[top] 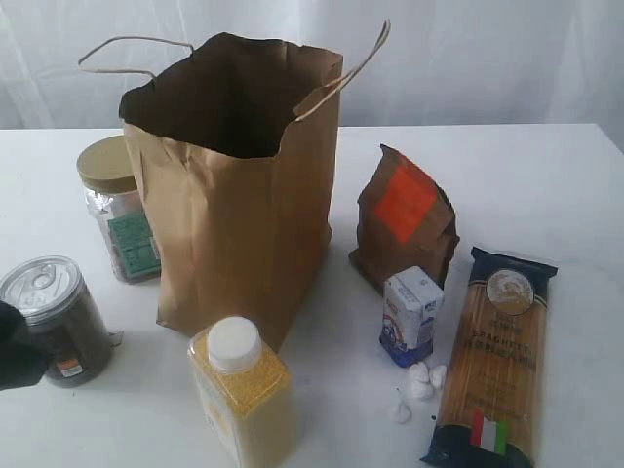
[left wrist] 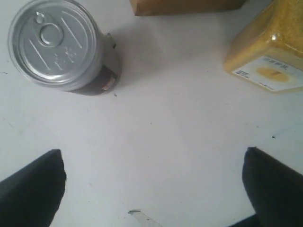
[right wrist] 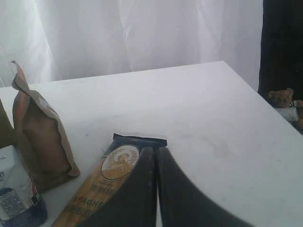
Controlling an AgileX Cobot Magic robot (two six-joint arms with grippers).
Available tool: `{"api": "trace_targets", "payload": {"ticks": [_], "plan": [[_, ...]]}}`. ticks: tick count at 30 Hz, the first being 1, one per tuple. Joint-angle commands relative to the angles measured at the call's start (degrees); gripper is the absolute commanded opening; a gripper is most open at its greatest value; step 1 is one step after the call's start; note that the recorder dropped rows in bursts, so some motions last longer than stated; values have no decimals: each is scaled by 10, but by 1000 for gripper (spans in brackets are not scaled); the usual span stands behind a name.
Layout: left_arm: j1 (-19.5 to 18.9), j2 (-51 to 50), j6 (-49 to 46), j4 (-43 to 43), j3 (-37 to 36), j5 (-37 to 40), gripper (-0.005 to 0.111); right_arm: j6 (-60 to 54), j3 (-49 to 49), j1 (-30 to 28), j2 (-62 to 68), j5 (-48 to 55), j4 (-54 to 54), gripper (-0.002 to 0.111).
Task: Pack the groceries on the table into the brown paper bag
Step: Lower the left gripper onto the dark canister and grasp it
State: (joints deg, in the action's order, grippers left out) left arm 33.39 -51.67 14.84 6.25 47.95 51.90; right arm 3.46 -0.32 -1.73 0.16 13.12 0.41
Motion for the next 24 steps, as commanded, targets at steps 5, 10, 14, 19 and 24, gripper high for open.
{"api": "trace_targets", "payload": {"ticks": [5,10,14,19,24], "plan": [[-2,-18,93,172,8,-65,106,1,3,2,-2,-4,1,0],[-76,-95,85,120,8,-126,106,1,3,2,-2,-4,1,0],[-140,-157,-28,3,25,-144,106,1,3,2,-2,-4,1,0],[-180,-212,-98,-48,77,-118,106,1,3,2,-2,-4,1,0],[-184,-243,-109,-48,88,-103,106,1,3,2,-2,-4,1,0]]}}
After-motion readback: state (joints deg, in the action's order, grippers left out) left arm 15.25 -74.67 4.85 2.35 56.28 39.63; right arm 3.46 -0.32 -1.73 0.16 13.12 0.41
